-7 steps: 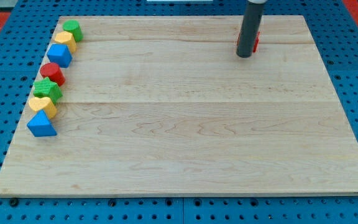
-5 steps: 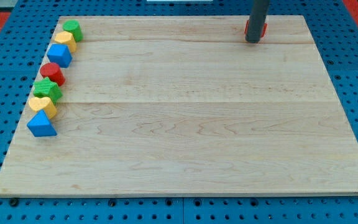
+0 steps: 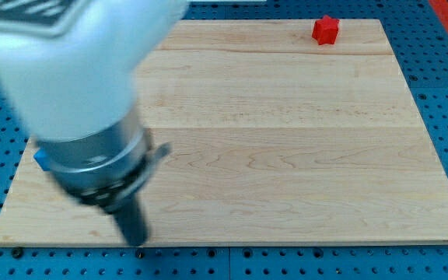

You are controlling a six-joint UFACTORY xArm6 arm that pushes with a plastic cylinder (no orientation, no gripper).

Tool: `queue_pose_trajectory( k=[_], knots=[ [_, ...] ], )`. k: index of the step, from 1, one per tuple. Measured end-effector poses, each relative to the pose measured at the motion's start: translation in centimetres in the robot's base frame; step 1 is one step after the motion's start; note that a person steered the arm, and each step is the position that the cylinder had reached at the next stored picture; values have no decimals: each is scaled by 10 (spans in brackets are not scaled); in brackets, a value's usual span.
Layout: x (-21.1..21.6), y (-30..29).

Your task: Push the blue triangle to the bottom left of the red star

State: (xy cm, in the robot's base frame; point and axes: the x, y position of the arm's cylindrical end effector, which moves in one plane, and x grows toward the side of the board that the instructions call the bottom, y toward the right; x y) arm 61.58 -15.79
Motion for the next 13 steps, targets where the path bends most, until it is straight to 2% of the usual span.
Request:
queue_pose_trajectory(
  k=[1,2,5,7,8,9,10,11,12,13],
  knots=[
    [-29,-115],
    [-75,-121],
    [-122,-79],
    [-187,-8],
    [-231,-6],
    [-205,-8],
    [-217,-38],
    [-260,-26],
    [-289,37],
    [-297,50]
  ],
)
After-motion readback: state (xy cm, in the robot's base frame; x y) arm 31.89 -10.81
